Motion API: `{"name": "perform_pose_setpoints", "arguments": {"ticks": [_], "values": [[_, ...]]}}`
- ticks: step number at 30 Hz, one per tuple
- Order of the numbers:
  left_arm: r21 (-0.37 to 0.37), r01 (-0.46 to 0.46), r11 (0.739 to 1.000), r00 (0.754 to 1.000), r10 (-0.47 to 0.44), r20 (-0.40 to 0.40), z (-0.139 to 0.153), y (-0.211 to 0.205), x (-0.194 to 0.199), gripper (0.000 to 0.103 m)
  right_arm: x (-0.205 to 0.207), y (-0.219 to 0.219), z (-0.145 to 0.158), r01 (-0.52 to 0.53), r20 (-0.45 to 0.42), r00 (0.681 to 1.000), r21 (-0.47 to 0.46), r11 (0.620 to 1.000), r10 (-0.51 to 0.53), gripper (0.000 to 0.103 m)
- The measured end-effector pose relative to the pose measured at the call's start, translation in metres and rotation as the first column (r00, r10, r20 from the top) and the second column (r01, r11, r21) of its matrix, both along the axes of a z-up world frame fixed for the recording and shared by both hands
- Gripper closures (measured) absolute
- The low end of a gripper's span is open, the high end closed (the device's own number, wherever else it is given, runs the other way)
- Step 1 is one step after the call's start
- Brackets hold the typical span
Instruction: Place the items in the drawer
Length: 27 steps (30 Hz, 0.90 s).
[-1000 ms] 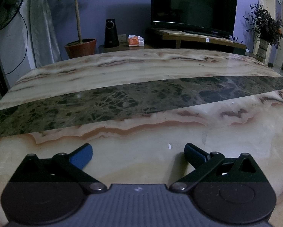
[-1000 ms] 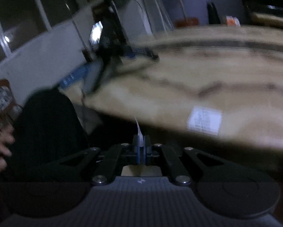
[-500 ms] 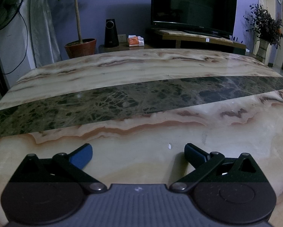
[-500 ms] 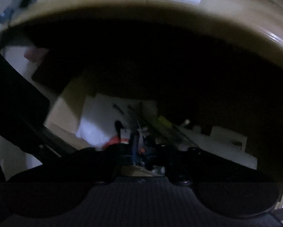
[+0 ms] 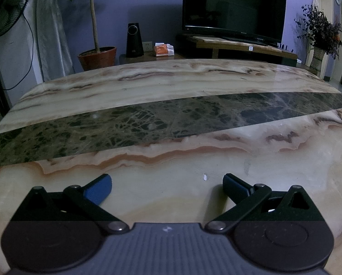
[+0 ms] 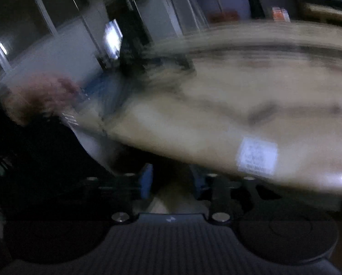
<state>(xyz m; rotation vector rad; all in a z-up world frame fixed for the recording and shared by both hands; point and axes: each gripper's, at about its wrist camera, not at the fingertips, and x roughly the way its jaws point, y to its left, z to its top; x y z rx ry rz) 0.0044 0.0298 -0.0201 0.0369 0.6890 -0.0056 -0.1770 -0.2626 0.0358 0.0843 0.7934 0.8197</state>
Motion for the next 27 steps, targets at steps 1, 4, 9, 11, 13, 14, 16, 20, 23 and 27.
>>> {"name": "perform_pose_setpoints", "arguments": {"ticks": [1, 4, 9, 11, 13, 14, 16, 20, 23, 27], "values": [[0.000, 0.000, 1.000, 1.000, 0.000, 0.000, 0.000, 0.000, 0.000, 0.000, 0.003, -0.006, 0.014, 0.013, 0.031, 0.999, 0.041, 0.999, -0.014, 0.047], [0.000, 0.000, 1.000, 1.000, 0.000, 0.000, 0.000, 0.000, 0.000, 0.000, 0.012, -0.022, 0.057, 0.043, 0.122, 0.991, 0.164, 0.986, -0.064, 0.032], [0.000, 0.000, 1.000, 1.000, 0.000, 0.000, 0.000, 0.000, 0.000, 0.000, 0.053, -0.029, 0.078, 0.260, 0.253, 0.926, 0.115, 0.959, -0.281, 0.000], [0.000, 0.000, 1.000, 1.000, 0.000, 0.000, 0.000, 0.000, 0.000, 0.000, 0.075, -0.025, 0.070, 0.330, 0.243, 0.911, 0.057, 0.942, -0.334, 0.000], [0.000, 0.000, 1.000, 1.000, 0.000, 0.000, 0.000, 0.000, 0.000, 0.000, 0.096, -0.019, 0.057, 0.373, 0.202, 0.910, -0.012, 0.928, -0.363, 0.000], [0.000, 0.000, 1.000, 1.000, 0.000, 0.000, 0.000, 0.000, 0.000, 0.000, 0.106, -0.016, 0.050, 0.392, 0.183, 0.908, -0.048, 0.919, -0.378, 0.000], [0.000, 0.000, 1.000, 1.000, 0.000, 0.000, 0.000, 0.000, 0.000, 0.000, 0.126, -0.010, 0.036, 0.423, 0.129, 0.904, -0.136, 0.896, -0.407, 0.000], [0.000, 0.000, 1.000, 1.000, 0.000, 0.000, 0.000, 0.000, 0.000, 0.000, 0.144, -0.004, 0.022, 0.455, 0.092, 0.890, -0.234, 0.859, -0.446, 0.000], [0.000, 0.000, 1.000, 1.000, 0.000, 0.000, 0.000, 0.000, 0.000, 0.000, 0.156, 0.008, 0.008, 0.454, 0.091, 0.889, -0.293, 0.841, -0.448, 0.000], [0.000, 0.000, 1.000, 1.000, 0.000, 0.000, 0.000, 0.000, 0.000, 0.000, 0.160, 0.016, -0.004, 0.437, 0.086, 0.897, -0.335, 0.835, -0.434, 0.000]]}}
